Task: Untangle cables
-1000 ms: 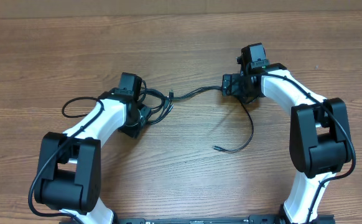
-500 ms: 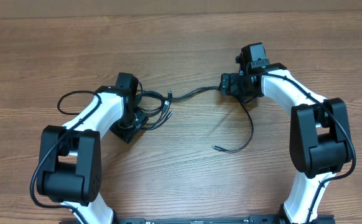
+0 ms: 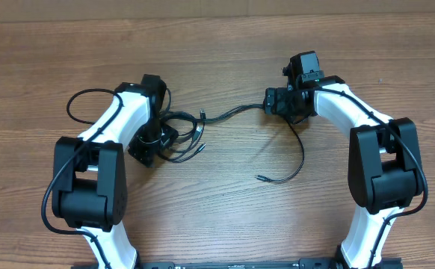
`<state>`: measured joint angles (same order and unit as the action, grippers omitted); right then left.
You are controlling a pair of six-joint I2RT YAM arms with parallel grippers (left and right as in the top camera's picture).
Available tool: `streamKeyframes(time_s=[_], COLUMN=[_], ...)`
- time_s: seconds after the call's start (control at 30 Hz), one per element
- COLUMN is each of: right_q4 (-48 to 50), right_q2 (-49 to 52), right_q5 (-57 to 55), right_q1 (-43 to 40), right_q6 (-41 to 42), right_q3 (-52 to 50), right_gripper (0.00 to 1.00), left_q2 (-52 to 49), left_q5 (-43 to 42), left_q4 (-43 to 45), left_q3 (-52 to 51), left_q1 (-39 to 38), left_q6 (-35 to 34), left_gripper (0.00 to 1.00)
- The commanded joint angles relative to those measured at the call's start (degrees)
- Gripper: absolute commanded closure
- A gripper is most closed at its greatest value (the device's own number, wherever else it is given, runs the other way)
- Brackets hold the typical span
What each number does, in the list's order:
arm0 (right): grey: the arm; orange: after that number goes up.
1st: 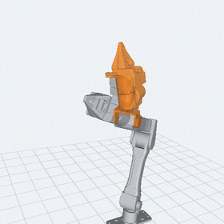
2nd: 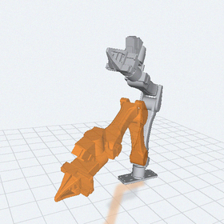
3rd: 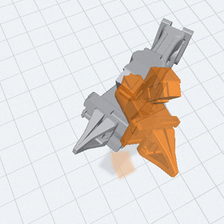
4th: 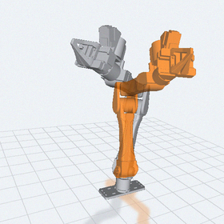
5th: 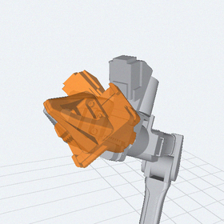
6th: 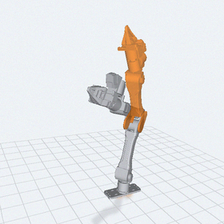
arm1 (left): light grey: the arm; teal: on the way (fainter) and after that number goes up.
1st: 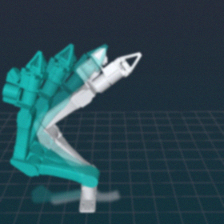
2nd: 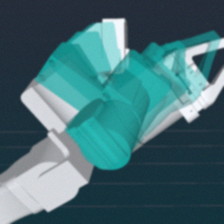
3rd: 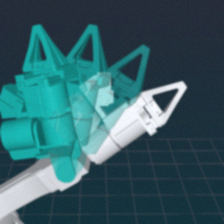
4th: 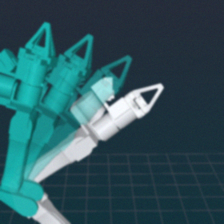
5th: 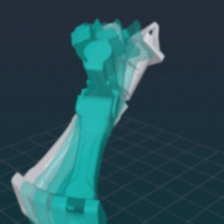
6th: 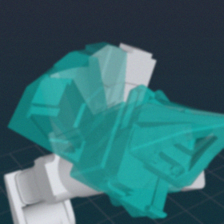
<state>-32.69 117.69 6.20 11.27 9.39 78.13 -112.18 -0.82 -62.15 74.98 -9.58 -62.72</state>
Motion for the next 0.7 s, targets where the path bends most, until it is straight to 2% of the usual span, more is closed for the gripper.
streamKeyframes(time_s=[0.0, 0.2, 0.43, 0.6, 0.67], right_q4=[-0.96, -0.96, -0.98, -0.98, -0.98], right_q2=[2.89, 2.89, 2.89, 2.89, 2.89], right_q5=[4.02, 4.00, 4.00, 4.00, 4.00], right_q1=[0.33, 0.33, 0.33, 0.33, 0.33], right_q6=[1.01, 1.01, 1.01, 1.01, 1.01], right_q3=[-1.66, -1.66, -1.66, -1.66, -1.66], right_gripper=[0.00, 0.00, 0.00, 0.00, 0.00], left_q2=[-0.44, -0.59, -0.66, -0.66, -0.66], left_q5=[0.79, 0.98, 1.01, 1.09, 1.22], left_q4=[0.66, 3.04, 9.66, 12.50, 12.48], left_q3=[0.11, -1.68, -6.43, -10.14, -10.84], left_q1=[-1.95, -4.74, -6.25, -6.21, -6.19], left_q6=[-2.51, -5.68, -7.06, -7.04, -4.81], left_gripper=[0.24, 0.26, 0.30, 0.34, 0.38])
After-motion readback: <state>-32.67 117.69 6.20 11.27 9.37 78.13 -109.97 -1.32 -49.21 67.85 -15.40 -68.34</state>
